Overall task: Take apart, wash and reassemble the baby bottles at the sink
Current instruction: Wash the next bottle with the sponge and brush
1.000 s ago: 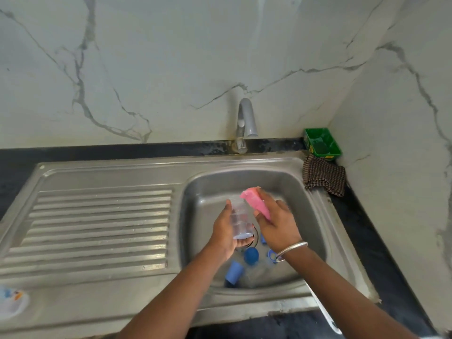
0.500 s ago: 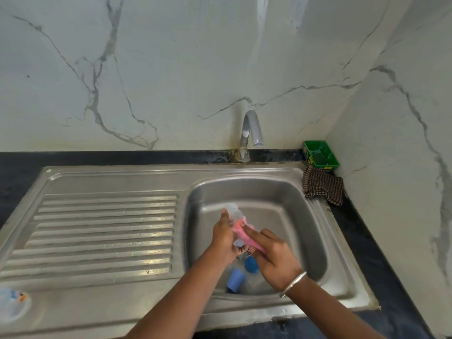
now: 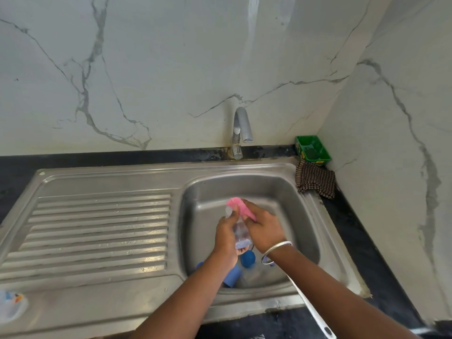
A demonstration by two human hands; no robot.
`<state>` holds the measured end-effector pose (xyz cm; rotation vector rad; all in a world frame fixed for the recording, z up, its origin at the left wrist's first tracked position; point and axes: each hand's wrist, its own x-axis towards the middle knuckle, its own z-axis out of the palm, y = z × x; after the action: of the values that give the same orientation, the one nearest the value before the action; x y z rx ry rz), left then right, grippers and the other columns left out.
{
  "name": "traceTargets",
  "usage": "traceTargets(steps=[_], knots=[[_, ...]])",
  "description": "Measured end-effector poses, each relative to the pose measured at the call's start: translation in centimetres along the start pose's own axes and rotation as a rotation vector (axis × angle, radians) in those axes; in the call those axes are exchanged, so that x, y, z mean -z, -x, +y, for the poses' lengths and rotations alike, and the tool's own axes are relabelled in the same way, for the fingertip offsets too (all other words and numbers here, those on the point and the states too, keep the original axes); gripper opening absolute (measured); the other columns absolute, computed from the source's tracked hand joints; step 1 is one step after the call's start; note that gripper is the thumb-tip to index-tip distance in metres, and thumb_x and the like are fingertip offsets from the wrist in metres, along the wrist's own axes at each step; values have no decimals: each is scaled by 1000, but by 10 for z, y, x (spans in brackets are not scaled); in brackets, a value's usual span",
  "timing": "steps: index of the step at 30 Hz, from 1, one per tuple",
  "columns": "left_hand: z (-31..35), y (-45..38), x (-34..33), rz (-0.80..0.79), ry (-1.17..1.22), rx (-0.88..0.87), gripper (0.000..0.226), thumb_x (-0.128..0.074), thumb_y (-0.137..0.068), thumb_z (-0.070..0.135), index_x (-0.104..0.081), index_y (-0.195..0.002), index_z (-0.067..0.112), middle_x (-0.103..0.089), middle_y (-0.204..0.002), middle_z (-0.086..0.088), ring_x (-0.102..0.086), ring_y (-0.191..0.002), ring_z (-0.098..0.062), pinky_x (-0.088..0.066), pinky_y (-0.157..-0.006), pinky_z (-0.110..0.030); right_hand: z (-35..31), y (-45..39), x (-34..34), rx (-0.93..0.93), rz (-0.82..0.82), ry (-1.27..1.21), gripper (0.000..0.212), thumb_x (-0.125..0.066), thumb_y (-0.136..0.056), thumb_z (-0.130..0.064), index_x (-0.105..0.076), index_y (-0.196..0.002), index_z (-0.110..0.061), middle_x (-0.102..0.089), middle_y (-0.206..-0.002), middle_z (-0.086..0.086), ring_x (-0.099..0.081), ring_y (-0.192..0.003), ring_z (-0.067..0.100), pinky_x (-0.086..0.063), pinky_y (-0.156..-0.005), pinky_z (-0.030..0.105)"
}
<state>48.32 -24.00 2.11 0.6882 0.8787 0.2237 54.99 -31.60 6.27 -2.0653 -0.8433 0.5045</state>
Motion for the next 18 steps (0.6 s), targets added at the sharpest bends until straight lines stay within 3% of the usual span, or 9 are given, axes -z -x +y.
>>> traceTargets(steps=[4,8,11,14,18], knots=[[16,-3,4,16,134,-29,51,-65,-76,64,-65,-83,13,-64,-70,-8,-56,-57,-22,-39,-55,-30,2,23,2,54,-1,-107,55,-54,-88,3,-62,-126,-37,-68,-108,-24,-62,-99,-12,-45,-84,7],[21,-7,9,71,85,-15,44,-63,-86,57,-63,-96,14,-69,-69,-7,-62,-64,-24,-45,-67,-34,20,38,2,21,-11,-118,55,-55,-91,-3,-59,-128,-43,-69,-109,-24,-66,-100,0,-50,-88,17],[10,-1,6,26,84,21,47,-57,-92,55,-64,-105,12,-73,-83,-10,-68,-76,-27,-51,-75,-37,21,29,2,-17,29,-46,55,-53,-89,-6,-59,-126,-45,-72,-100,-14,-66,-88,0,-52,-80,19],[-3,4,5,-17,73,98,45,-50,-95,54,-66,-98,12,-74,-84,-9,-65,-81,-26,-46,-76,-36,17,12,5,-43,39,-4,57,-49,-84,-8,-56,-130,-41,-71,-109,-6,-66,-98,11,-54,-87,30],[-8,2,3,-16,96,162,49,-45,-96,57,-67,-87,13,-72,-72,-6,-61,-73,-23,-41,-72,-33,5,3,7,-8,15,39,55,-50,-86,-9,-56,-132,-40,-70,-114,-8,-64,-104,9,-51,-91,25]])
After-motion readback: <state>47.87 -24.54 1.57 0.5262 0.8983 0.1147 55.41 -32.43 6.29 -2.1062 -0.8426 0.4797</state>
